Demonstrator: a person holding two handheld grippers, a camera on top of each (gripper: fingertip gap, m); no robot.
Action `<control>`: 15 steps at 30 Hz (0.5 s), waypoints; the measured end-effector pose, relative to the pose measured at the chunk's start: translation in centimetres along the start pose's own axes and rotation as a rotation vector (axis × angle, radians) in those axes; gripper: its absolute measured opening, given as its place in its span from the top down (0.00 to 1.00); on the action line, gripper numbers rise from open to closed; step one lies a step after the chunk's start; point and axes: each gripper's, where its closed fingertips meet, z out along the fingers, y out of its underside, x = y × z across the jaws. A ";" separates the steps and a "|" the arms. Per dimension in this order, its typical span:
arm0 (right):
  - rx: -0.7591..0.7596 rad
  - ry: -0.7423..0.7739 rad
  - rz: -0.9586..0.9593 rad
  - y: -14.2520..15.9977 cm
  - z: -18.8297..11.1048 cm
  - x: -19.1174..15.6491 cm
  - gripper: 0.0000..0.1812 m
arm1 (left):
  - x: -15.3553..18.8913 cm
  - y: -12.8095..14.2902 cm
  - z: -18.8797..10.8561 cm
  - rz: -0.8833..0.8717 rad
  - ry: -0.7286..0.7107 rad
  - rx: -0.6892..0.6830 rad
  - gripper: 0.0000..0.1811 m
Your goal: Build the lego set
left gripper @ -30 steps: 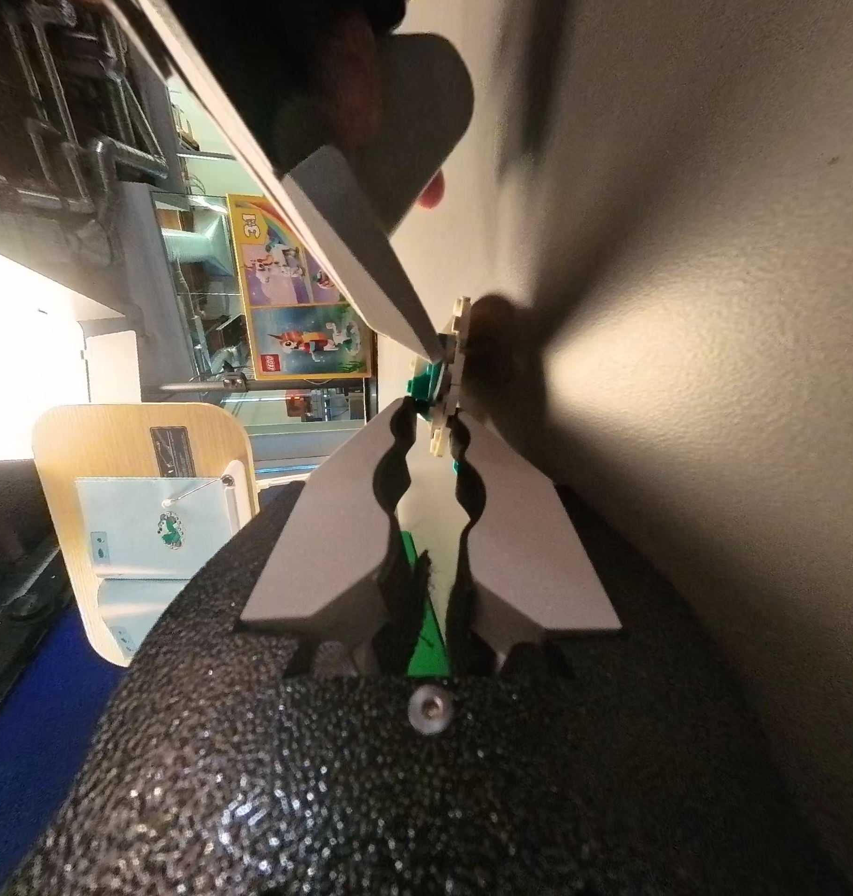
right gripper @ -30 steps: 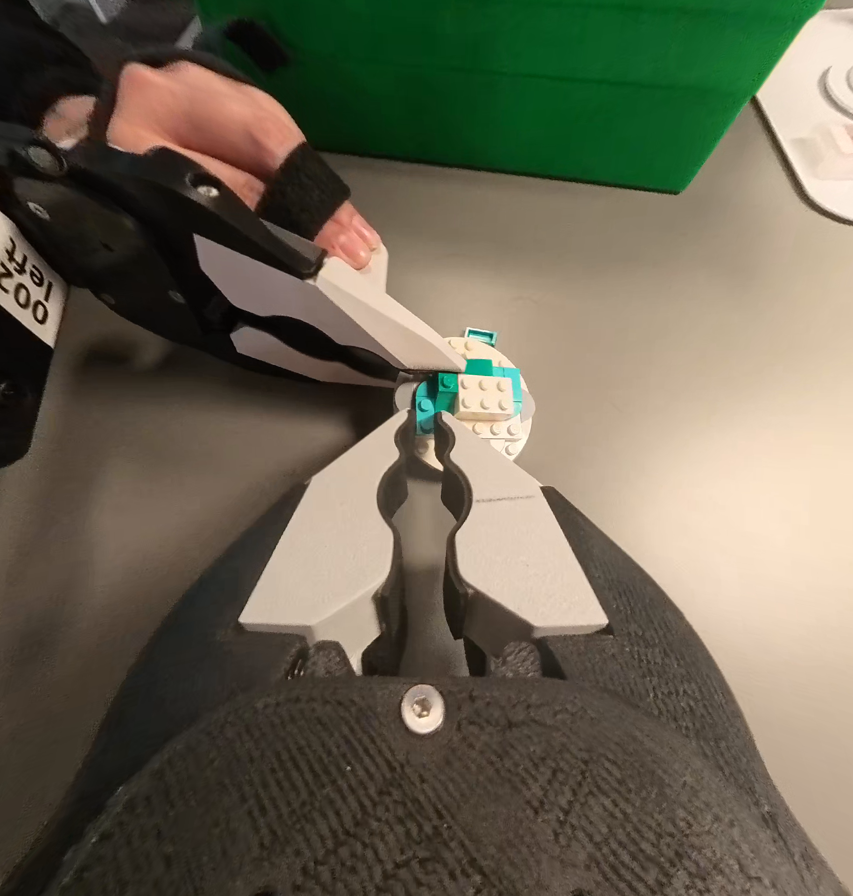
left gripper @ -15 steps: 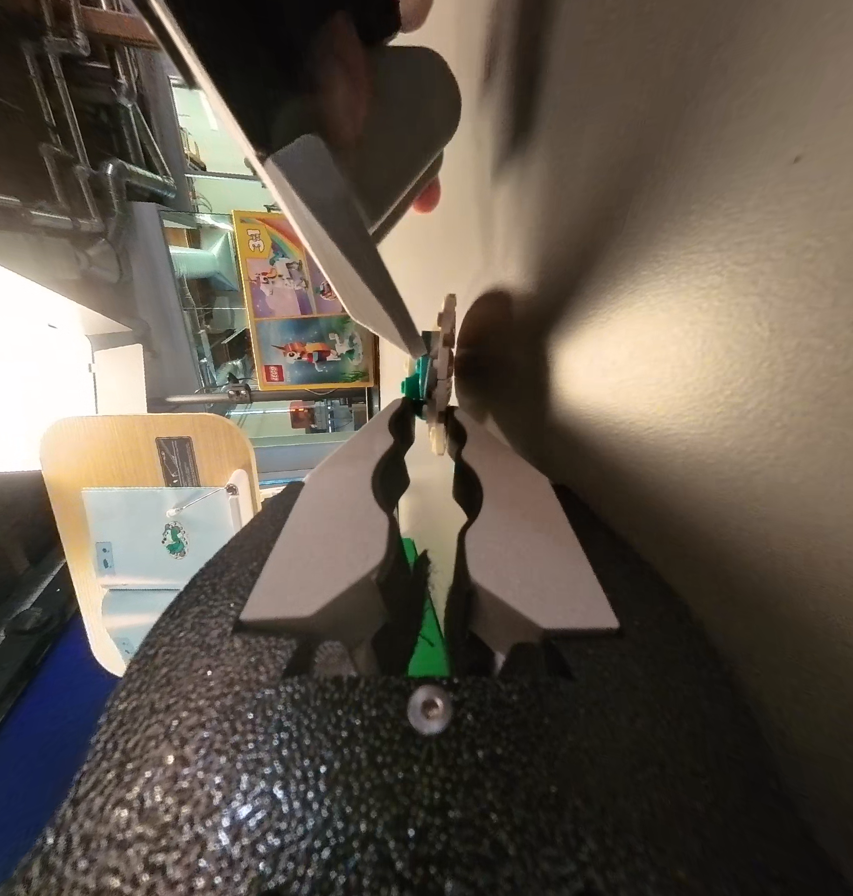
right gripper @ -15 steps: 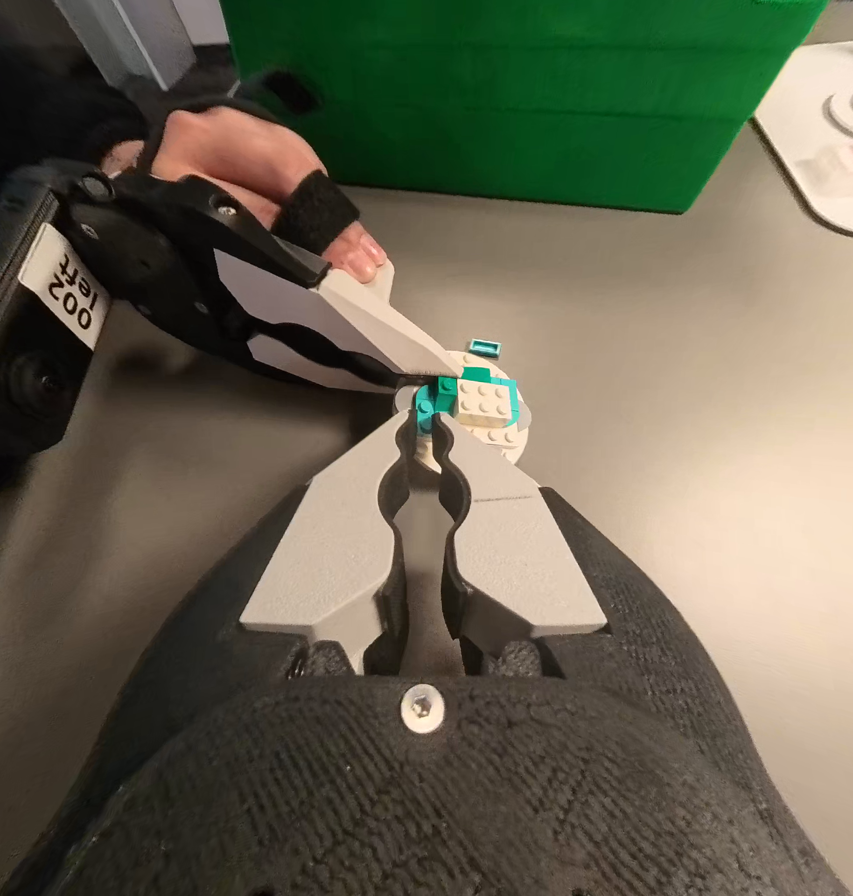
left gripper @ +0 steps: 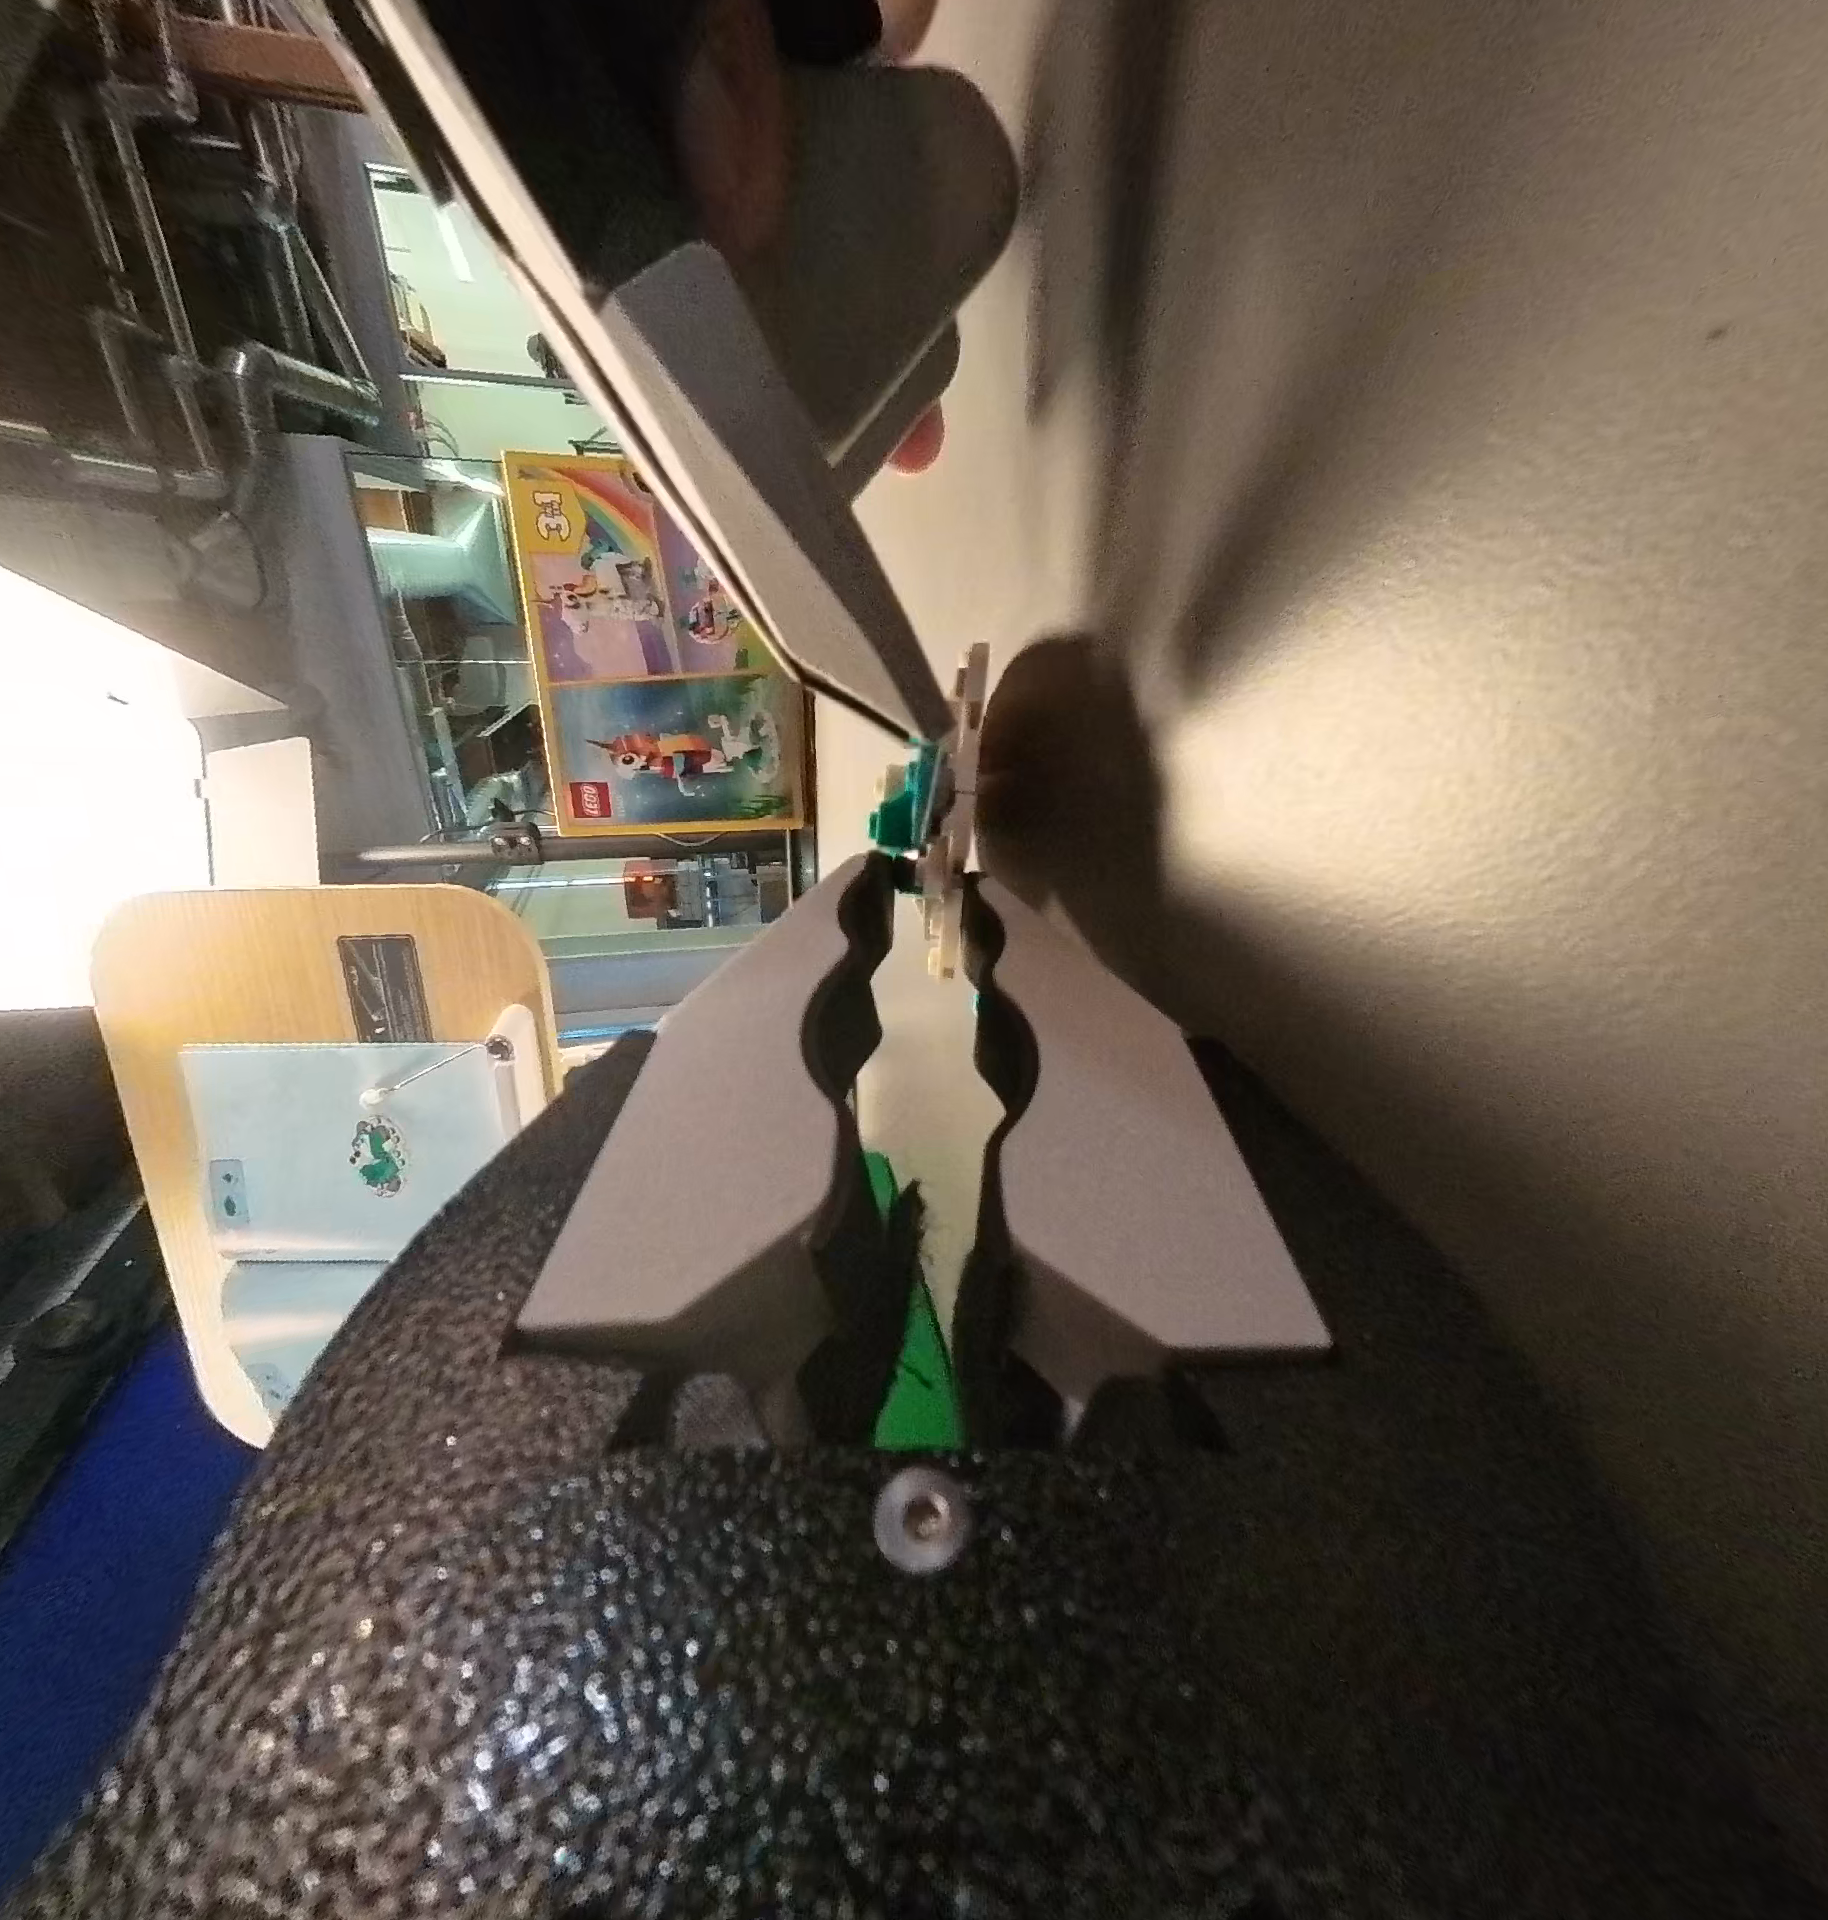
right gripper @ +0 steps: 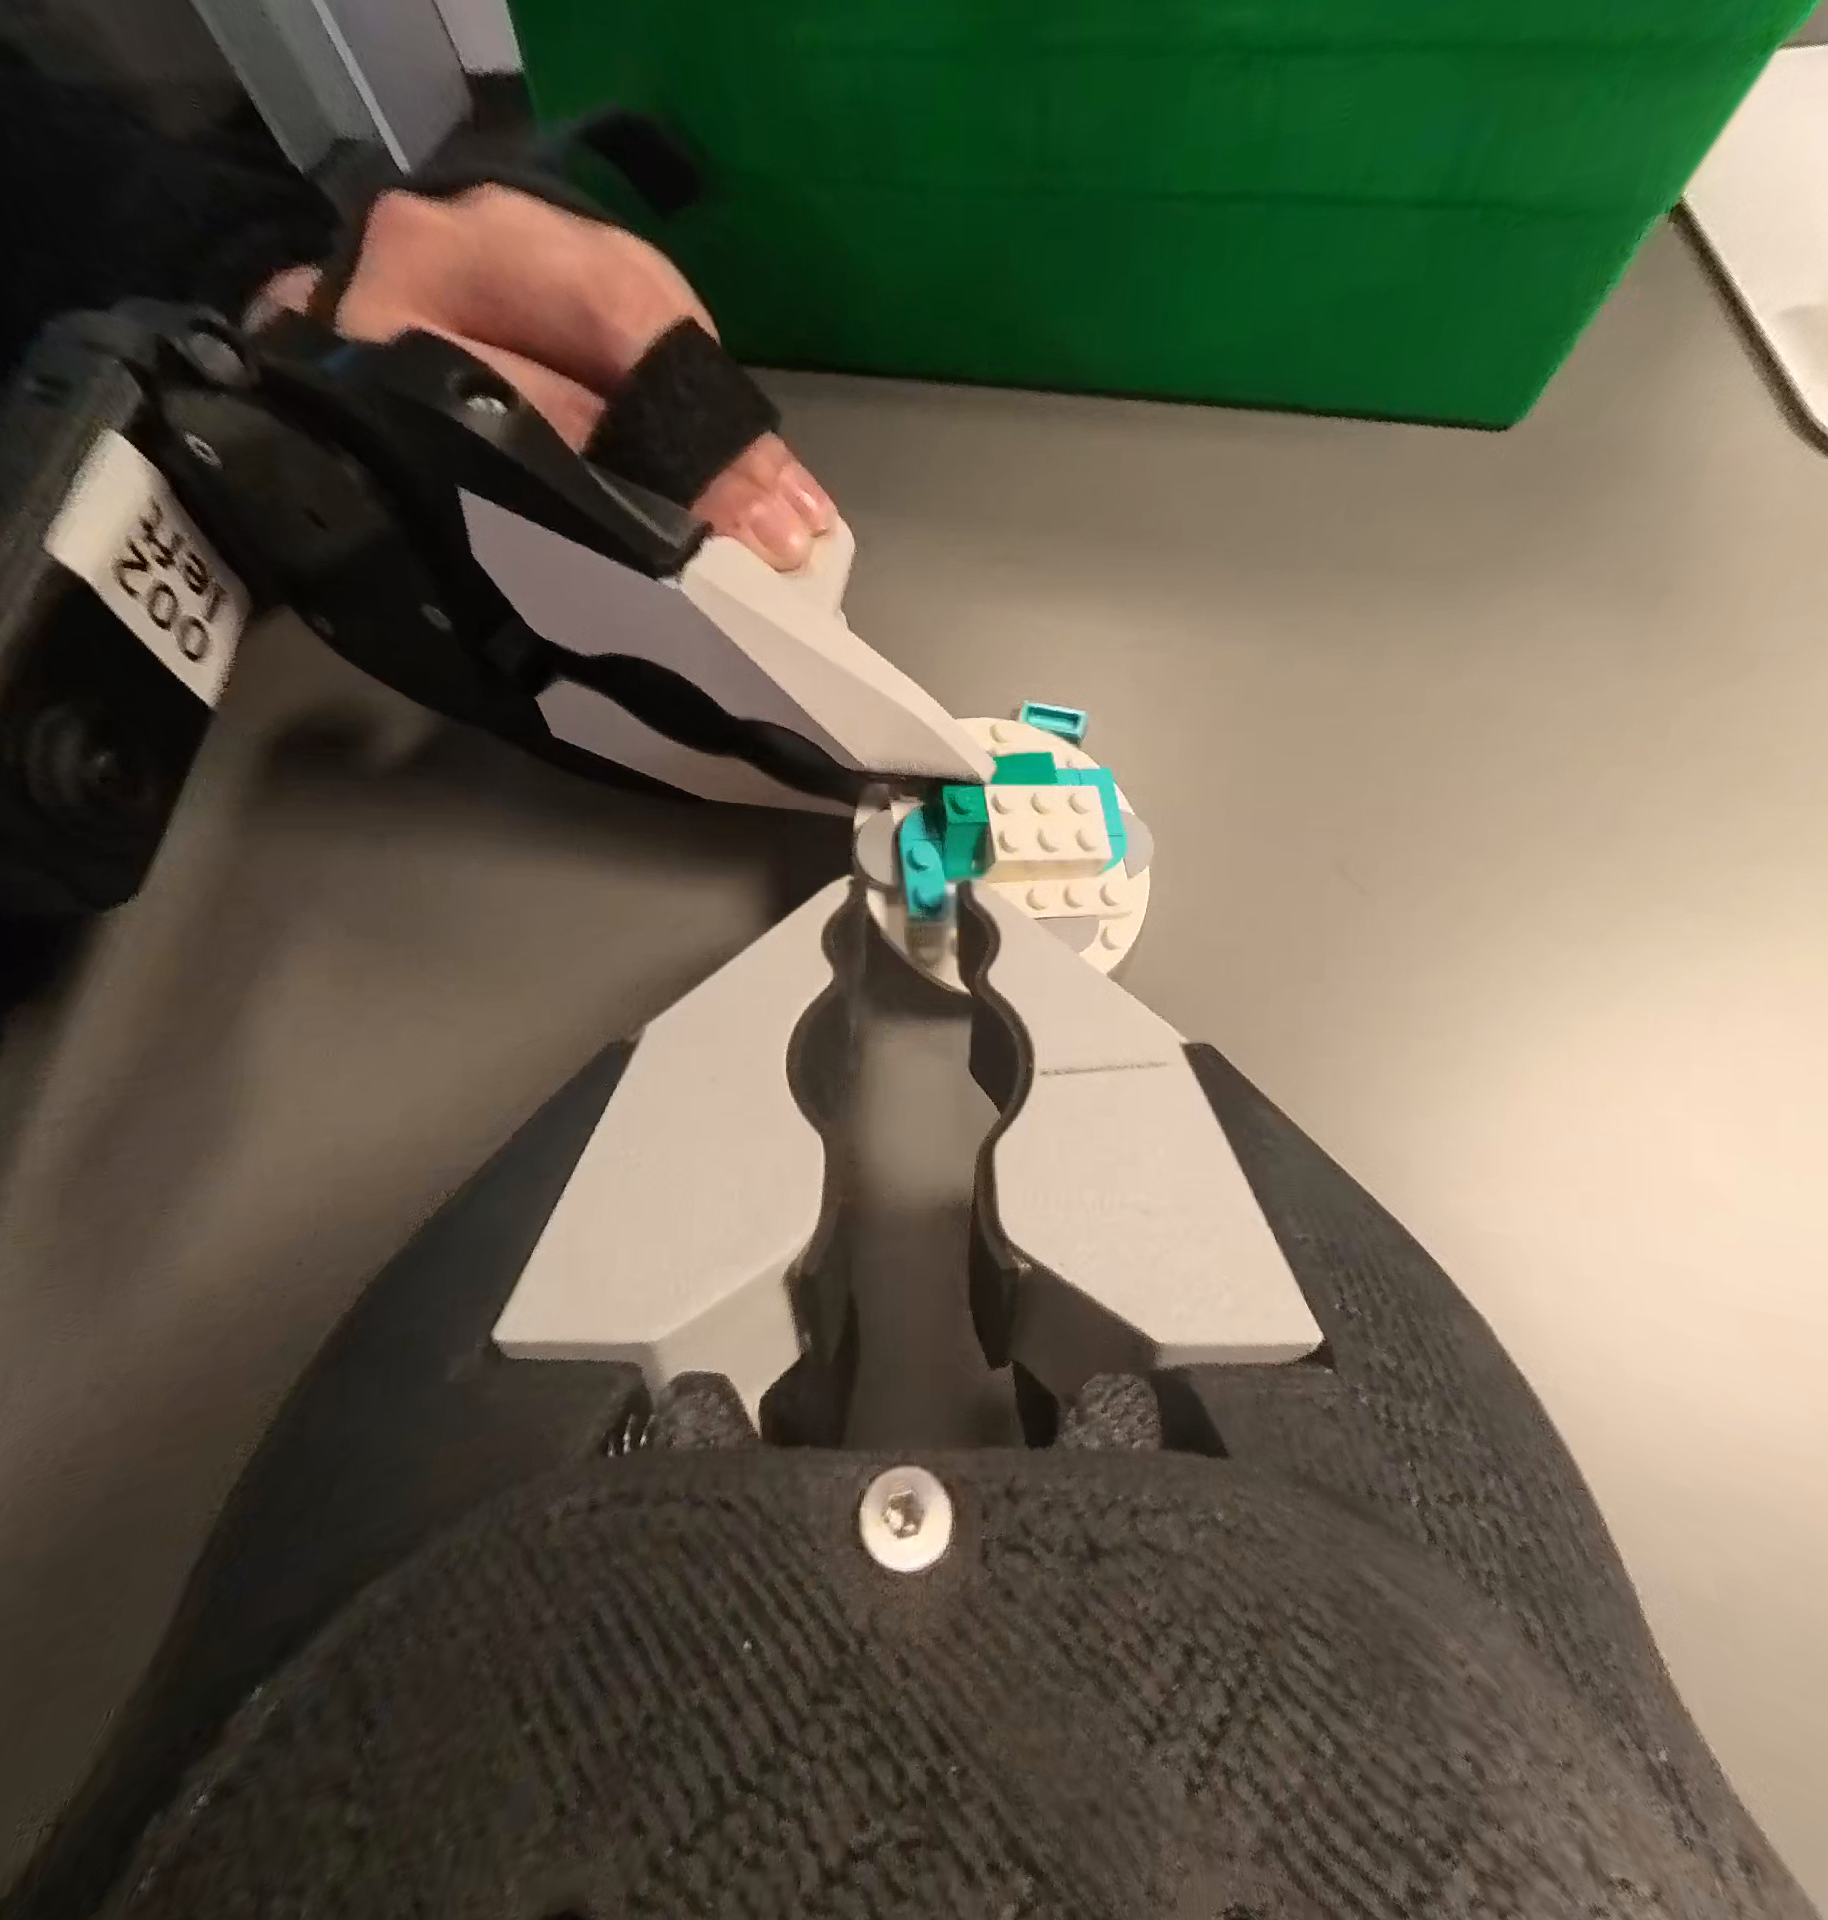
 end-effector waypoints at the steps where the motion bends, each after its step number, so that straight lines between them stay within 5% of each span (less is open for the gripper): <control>1: -0.007 0.018 -0.024 0.1 0.0 0.2 0.92 | 0.0 0.0 0.0 0.000 0.000 0.002 0.94; 7: -0.055 0.044 -0.099 0.5 0.0 0.4 0.94 | 0.1 -0.2 0.0 0.020 0.005 0.007 0.94; 15: -0.172 0.252 -0.513 0.6 0.1 0.2 0.98 | 0.2 0.0 0.0 0.029 0.018 -0.007 0.94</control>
